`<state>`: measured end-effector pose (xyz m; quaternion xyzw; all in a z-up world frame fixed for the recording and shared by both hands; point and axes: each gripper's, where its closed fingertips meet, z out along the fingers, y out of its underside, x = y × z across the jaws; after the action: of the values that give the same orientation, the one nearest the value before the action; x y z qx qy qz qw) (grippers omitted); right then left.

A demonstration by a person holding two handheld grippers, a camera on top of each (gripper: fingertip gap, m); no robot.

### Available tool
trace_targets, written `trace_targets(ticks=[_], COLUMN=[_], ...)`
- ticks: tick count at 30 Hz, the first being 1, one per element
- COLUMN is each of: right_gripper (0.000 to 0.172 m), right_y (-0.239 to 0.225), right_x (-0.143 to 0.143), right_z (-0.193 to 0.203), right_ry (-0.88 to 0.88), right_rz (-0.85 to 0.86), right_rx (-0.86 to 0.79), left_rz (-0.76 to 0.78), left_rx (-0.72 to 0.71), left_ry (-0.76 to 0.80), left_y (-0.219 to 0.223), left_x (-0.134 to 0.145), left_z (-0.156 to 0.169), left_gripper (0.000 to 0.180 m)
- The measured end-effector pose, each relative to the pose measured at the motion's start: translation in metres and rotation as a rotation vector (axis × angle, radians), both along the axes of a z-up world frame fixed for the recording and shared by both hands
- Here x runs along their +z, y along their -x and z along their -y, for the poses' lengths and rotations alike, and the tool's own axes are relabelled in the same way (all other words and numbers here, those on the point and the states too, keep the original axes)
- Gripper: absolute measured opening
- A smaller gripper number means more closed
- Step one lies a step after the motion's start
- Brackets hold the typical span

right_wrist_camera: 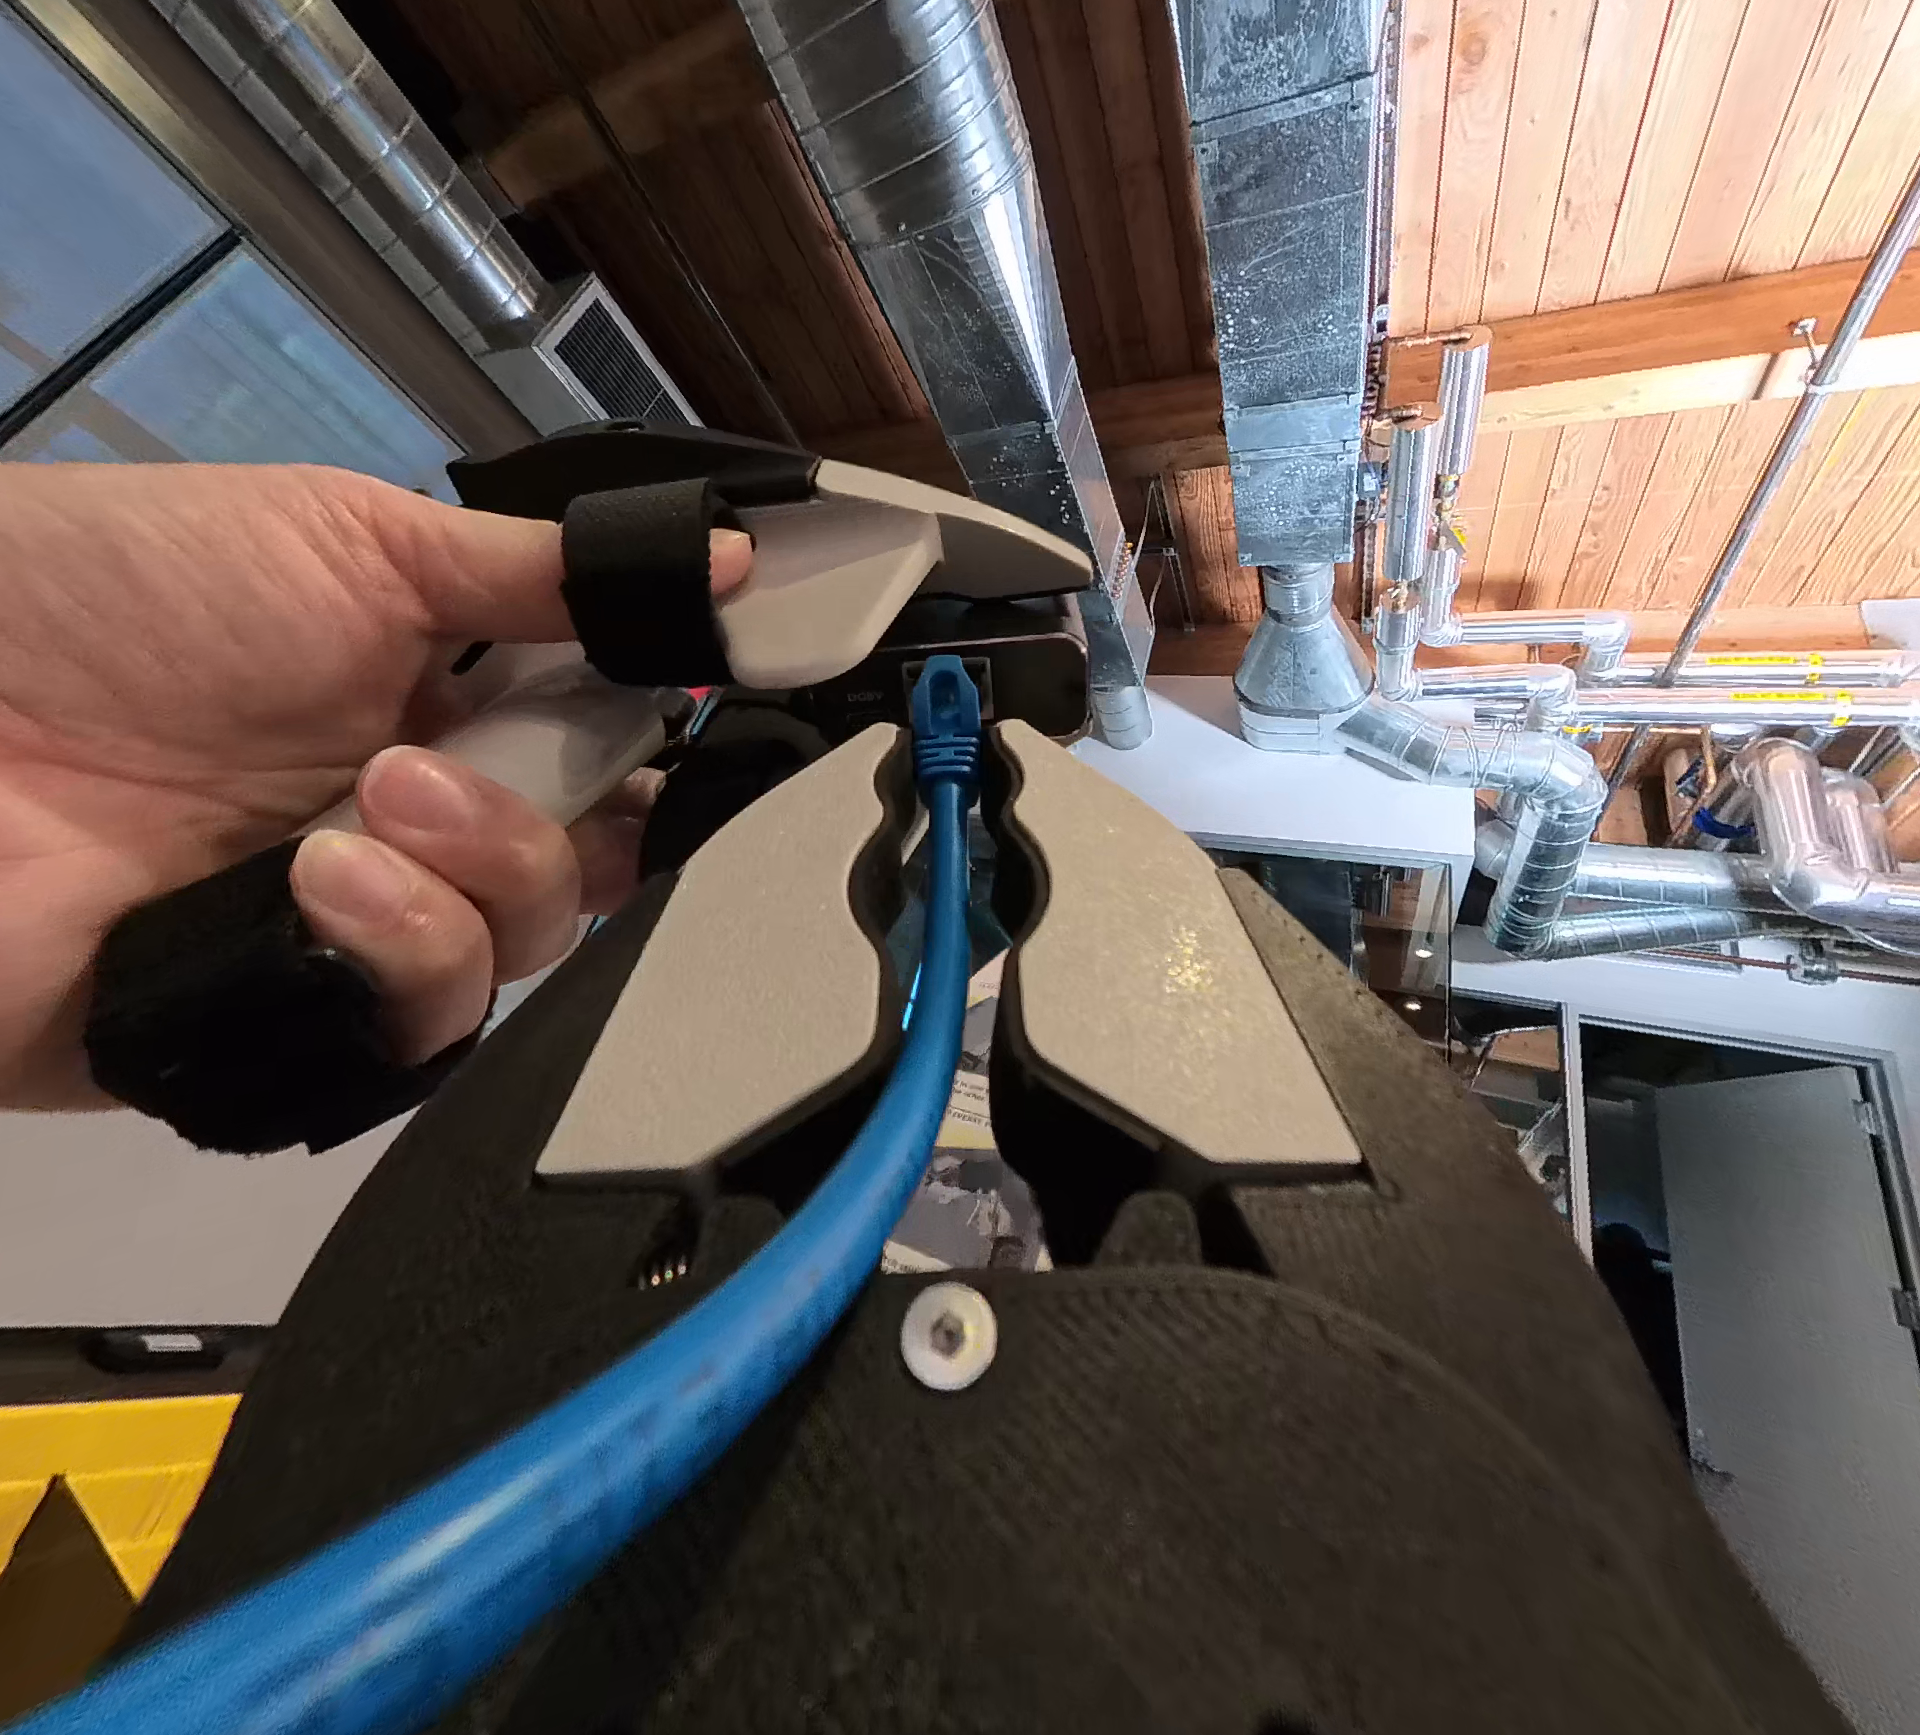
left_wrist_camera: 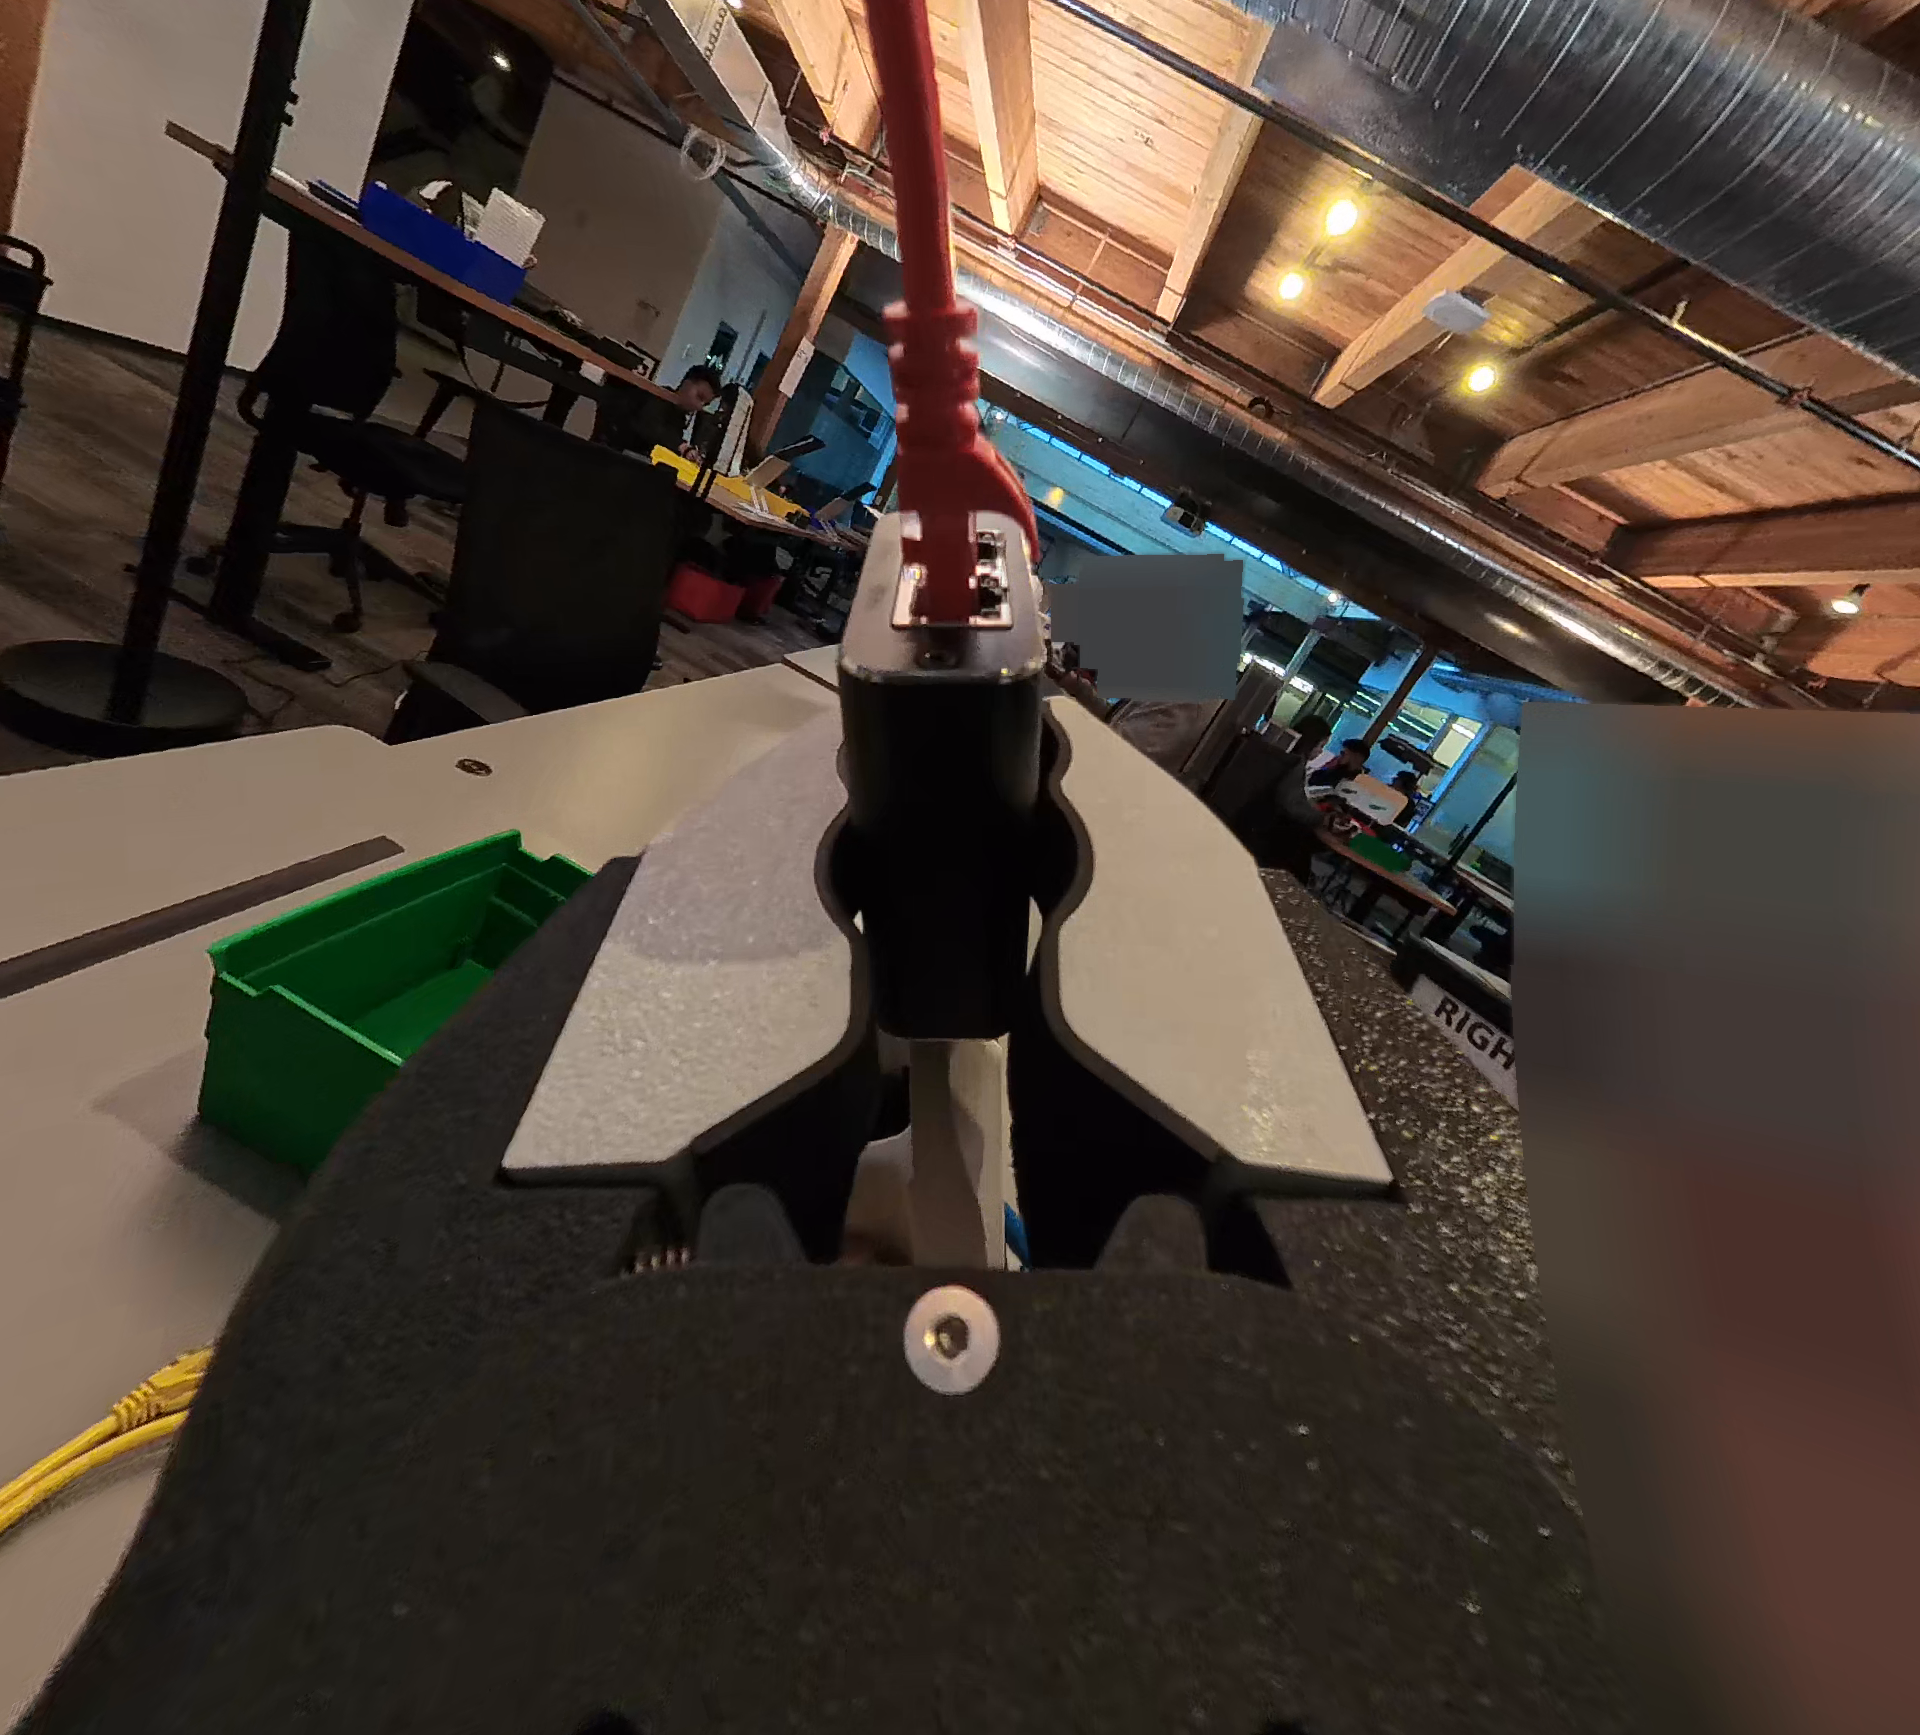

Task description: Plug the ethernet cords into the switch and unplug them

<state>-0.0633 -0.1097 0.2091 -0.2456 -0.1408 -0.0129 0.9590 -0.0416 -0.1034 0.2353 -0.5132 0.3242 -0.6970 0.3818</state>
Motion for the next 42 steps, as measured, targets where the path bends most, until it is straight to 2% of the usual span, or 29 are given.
trace_targets(ticks=[26,33,37,40,42], right_gripper=[0.012,0.013,0.013,0.013,0.013], right_y=[-0.004,-0.006,-0.005,-0.002,0.000], right_x=[0.000,0.010,0.015,0.015,0.015], right_z=[-0.002,0.012,0.021,0.023,0.024], right_ry=[-0.013,-0.052,-0.085,-0.091,-0.092], right_rz=[-0.022,-0.034,-0.012,-0.010,-0.021], right_rx=[-0.002,0.048,0.031,0.046,0.052], left_rz=[-0.060,-0.024,-0.027,0.045,0.067], left_rx=[-0.015,-0.075,-0.061,-0.037,-0.028], left_ry=[-0.002,-0.038,-0.129,-0.150,-0.145], left_y=[-0.006,-0.005,-0.005,0.002,0.004], left_x=[-0.006,0.005,0.011,0.023,0.025], left_z=[0.001,0.016,0.023,0.023,0.022], left_gripper=[0.027,0.027,0.029,0.035,0.029])
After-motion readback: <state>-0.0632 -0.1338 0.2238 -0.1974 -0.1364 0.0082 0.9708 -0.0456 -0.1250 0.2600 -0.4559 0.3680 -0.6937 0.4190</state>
